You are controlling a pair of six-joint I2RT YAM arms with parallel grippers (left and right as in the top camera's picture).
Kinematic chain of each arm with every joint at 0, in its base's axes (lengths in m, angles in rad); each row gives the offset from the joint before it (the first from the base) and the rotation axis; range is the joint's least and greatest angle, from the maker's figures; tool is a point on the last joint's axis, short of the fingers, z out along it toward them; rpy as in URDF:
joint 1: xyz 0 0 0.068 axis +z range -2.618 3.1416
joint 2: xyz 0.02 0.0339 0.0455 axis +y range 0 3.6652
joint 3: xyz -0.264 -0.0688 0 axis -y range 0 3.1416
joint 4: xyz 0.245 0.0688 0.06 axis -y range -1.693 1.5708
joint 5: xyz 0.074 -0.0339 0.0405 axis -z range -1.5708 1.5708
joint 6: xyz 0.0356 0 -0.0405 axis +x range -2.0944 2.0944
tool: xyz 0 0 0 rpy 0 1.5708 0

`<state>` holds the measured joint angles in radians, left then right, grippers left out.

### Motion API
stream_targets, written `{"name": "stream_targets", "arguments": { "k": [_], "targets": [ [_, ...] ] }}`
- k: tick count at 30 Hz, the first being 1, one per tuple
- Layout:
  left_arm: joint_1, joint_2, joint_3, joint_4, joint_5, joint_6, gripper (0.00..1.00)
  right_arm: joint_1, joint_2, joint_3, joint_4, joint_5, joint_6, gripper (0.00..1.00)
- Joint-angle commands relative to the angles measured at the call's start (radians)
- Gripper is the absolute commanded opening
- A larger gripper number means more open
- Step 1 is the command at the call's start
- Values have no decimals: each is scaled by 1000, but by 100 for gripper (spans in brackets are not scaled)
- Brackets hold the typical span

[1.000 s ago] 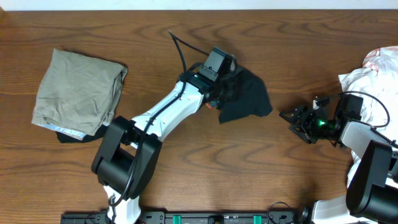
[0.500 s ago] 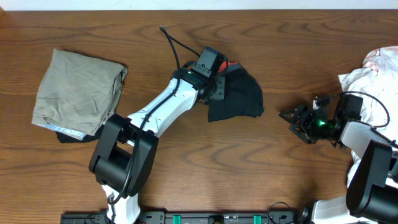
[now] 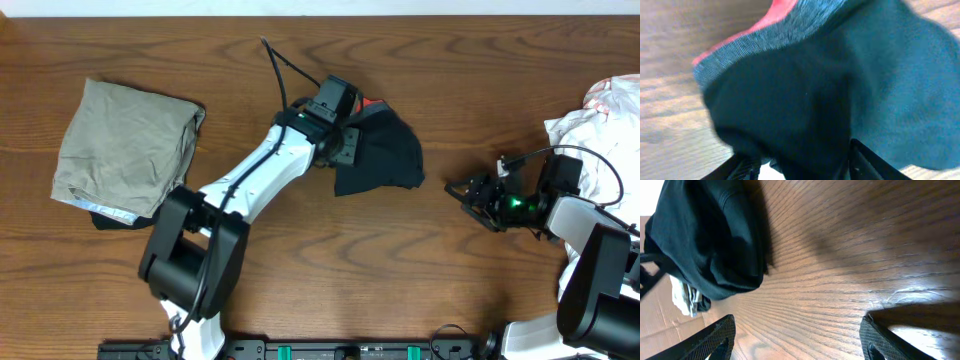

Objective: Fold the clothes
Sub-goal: 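Carry the leggings back right to table center with the left gripper, then lower the leggings onto the table center with the left gripper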

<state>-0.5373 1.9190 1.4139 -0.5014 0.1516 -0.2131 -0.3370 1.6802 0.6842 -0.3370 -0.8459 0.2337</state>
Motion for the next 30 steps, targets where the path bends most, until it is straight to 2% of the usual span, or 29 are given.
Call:
{"name": "stream_targets", "arguments": {
  "k": [1, 8, 11, 14, 16, 22, 30],
  "targets": [
    [7, -114, 10, -27, -11, 64, 59, -2, 24, -19, -6, 7, -56, 78],
    [9, -204, 8, -268, 3, 25, 59, -2, 24, -19, -4, 12, -71, 79],
    [9, -202, -42, -278, 67, 26, 59, -2, 24, -19, -2, 11, -71, 78],
    [9, -202, -145, -183, 227, 79, 59, -2, 24, -19, -2, 11, -76, 79],
    [9, -202, -233, -76, 282, 90, 59, -2, 24, -19, -7, 11, -82, 79],
    [9, -202, -416, 178, 284, 90, 60, -2, 24, -19, -8, 11, -86, 79],
    [8, -199, -483, 360, 286, 188, 60, -2, 24, -19, -9, 11, -85, 79]
  ]
}}
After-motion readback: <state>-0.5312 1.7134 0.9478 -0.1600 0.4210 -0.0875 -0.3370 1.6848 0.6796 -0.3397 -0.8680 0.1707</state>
